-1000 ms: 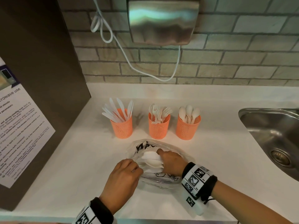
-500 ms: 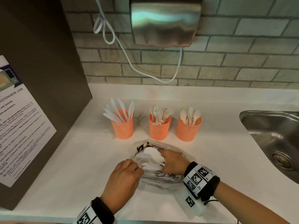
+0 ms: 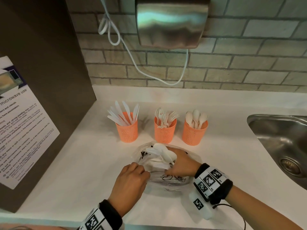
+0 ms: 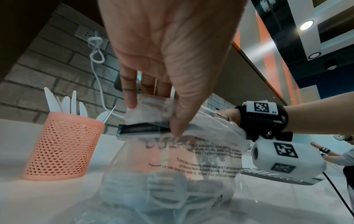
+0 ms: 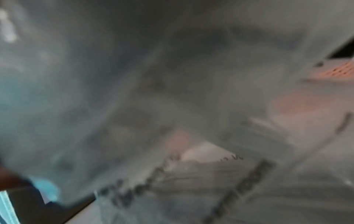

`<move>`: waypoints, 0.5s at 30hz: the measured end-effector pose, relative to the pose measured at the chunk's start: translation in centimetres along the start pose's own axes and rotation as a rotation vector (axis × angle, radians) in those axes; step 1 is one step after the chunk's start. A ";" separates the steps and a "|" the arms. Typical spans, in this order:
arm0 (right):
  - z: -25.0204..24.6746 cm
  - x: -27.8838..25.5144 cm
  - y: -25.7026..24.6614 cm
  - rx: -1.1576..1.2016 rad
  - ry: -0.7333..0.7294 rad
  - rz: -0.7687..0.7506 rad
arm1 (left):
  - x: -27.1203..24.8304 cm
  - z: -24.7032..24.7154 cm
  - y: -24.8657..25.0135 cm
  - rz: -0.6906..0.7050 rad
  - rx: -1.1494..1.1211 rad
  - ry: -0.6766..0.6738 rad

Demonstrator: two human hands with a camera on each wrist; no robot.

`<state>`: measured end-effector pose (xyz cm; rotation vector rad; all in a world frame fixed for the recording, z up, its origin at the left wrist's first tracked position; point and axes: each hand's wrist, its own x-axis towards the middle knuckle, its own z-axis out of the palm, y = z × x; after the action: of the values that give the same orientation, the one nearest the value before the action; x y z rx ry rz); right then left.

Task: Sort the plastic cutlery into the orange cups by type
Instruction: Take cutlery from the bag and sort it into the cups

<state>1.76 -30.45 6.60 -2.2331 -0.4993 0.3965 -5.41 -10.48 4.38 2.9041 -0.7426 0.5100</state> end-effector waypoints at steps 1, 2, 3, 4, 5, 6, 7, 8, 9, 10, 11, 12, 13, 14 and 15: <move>-0.3 -0.1 -0.3 0.038 0.015 0.007 | 0.0 0.1 0.0 -0.002 0.005 -0.003; -0.6 -0.2 -0.5 0.073 0.031 0.014 | 0.0 0.1 0.1 -0.003 0.010 -0.006; -0.9 -0.3 -0.8 0.088 0.041 0.019 | 0.1 0.1 0.1 -0.008 0.011 -0.011; -1.2 -0.4 -1.1 0.105 0.046 0.010 | 0.2 0.3 0.1 -0.008 0.013 -0.016; -1.4 -0.4 -1.4 0.114 0.051 -0.007 | 0.3 0.3 0.1 -0.012 0.014 -0.023; -1.7 -0.5 -1.6 0.124 0.052 -0.017 | 0.5 0.4 0.2 -0.016 0.021 -0.042; -2.0 -0.5 -1.8 0.141 0.054 -0.026 | 0.7 0.3 0.3 -0.020 0.030 -0.069; -2.4 -0.5 -2.0 0.158 0.055 -0.028 | 0.9 0.3 0.3 -0.025 0.050 -0.089; -2.8 -0.5 -2.2 0.179 0.060 -0.031 | 1.1 0.2 0.4 -0.029 0.066 -0.103; -3.3 -0.6 -2.4 0.204 0.076 -0.032 | 1.2 0.0 0.3 -0.030 0.068 -0.102; -3.9 -0.8 -2.6 0.232 0.098 -0.039 | 1.3 -0.3 0.2 -0.032 0.054 -0.085; -4.4 -1.1 -2.8 0.260 0.123 -0.046 | 1.3 -0.6 -0.1 -0.031 0.023 -0.068; -5.0 -1.4 -3.0 0.283 0.141 -0.055 | 1.3 -1.0 -0.4 -0.028 -0.008 -0.065; -5.5 -1.6 -3.1 0.300 0.154 -0.064 | 1.3 -1.3 -0.7 -0.023 -0.030 -0.098; -6.0 -1.9 -3.1 0.312 0.168 -0.073 | 1.5 -1.6 -1.0 -0.021 -0.056 -0.150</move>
<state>2.01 -33.31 13.04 -1.9208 -0.3981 0.2281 -4.16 -9.99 6.42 2.9188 -0.7308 0.2666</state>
